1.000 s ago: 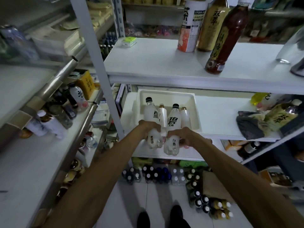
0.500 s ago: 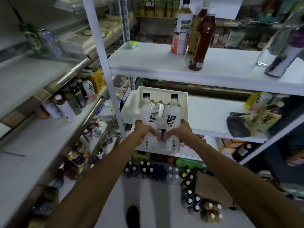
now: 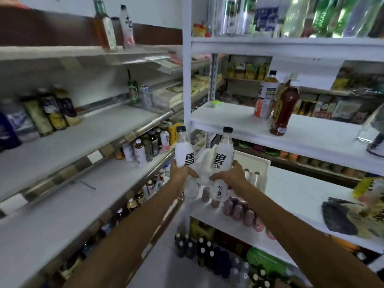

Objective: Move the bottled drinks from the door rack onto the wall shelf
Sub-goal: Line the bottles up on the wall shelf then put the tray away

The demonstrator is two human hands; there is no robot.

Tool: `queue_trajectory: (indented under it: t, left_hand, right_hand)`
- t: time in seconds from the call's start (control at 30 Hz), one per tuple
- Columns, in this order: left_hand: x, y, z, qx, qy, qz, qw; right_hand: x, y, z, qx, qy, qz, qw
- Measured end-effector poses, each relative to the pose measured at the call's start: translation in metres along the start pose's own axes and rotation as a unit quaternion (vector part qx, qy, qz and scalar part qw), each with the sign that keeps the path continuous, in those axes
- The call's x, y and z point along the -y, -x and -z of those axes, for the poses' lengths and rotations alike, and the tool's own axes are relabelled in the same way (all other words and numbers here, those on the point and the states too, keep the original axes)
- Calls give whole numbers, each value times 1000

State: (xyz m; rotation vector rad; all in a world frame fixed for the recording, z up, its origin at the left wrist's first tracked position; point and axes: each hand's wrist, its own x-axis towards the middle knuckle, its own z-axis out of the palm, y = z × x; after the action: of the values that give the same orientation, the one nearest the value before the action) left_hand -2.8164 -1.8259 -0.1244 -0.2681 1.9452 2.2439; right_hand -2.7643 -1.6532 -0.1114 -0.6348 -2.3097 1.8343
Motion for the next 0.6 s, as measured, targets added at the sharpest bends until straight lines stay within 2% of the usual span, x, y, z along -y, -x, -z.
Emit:
queue_trajectory:
  t: [0.33, 0.6]
  left_hand:
    - [-76, 64, 167, -159, 20, -98, 982]
    - [-115, 130, 303, -300, -2, -142, 943]
  right_hand:
    - [88, 51, -167, 148, 6, 98, 984]
    - [131, 126, -307, 264, -5, 141, 954]
